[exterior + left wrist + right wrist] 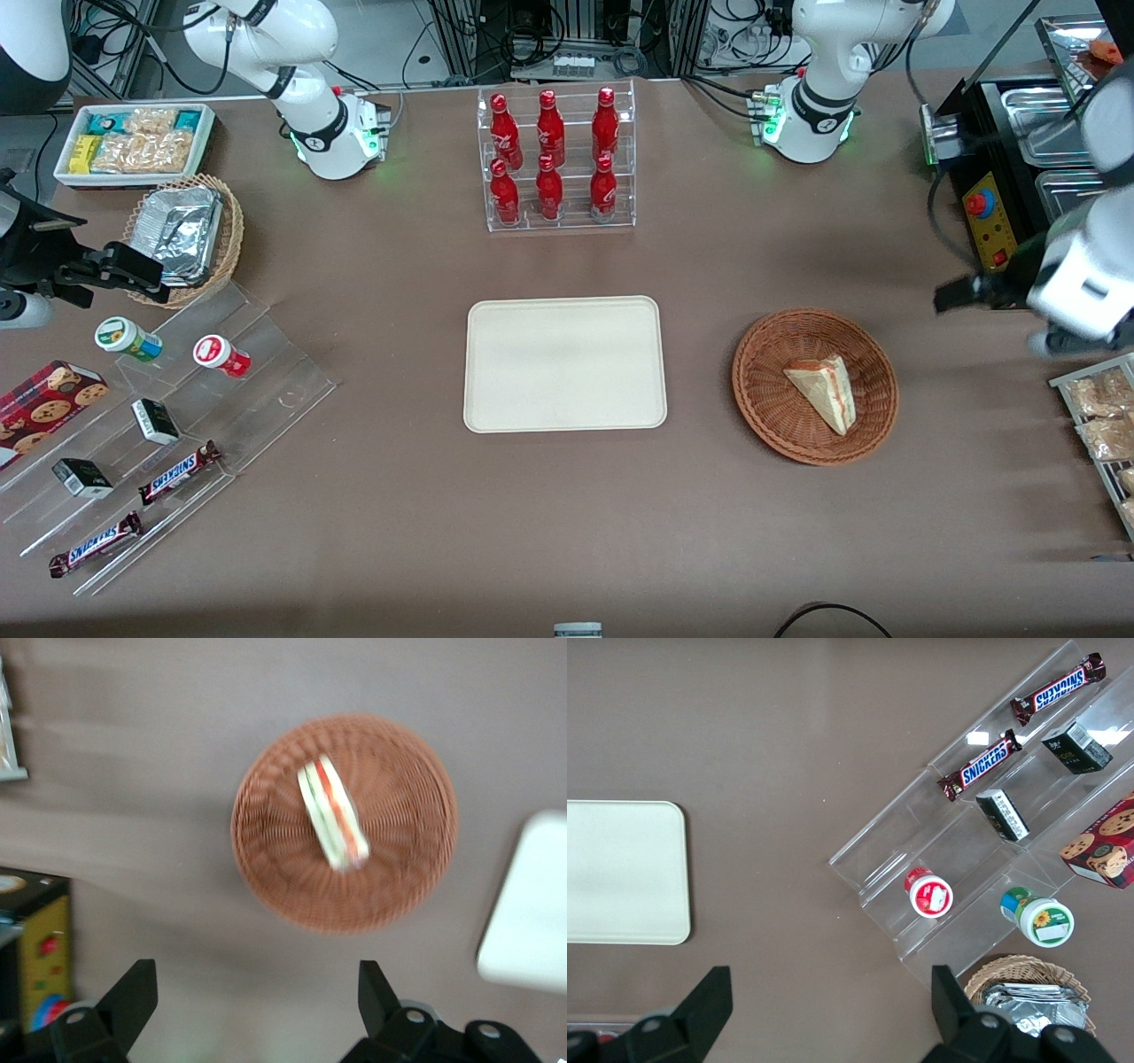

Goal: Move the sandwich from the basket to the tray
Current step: 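Move the left gripper over the wicker basket toward the wrapped sandwich, then lower the left gripper and close it on the wrapped sandwich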

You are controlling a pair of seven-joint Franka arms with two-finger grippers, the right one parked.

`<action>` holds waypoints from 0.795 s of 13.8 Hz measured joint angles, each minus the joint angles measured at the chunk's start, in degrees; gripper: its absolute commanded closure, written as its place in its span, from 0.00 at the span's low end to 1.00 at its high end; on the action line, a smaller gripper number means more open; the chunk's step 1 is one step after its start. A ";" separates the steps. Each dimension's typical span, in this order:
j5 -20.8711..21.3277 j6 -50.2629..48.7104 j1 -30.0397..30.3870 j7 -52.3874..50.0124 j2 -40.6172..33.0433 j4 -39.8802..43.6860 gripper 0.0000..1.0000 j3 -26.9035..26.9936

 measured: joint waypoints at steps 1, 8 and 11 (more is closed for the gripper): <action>0.00 4.16 -0.07 -5.95 1.74 -1.74 0.00 -0.03; -0.07 31.60 -2.65 -18.61 4.68 -19.78 0.00 -0.34; -0.06 35.54 -5.48 -21.21 5.43 -23.21 0.00 -0.46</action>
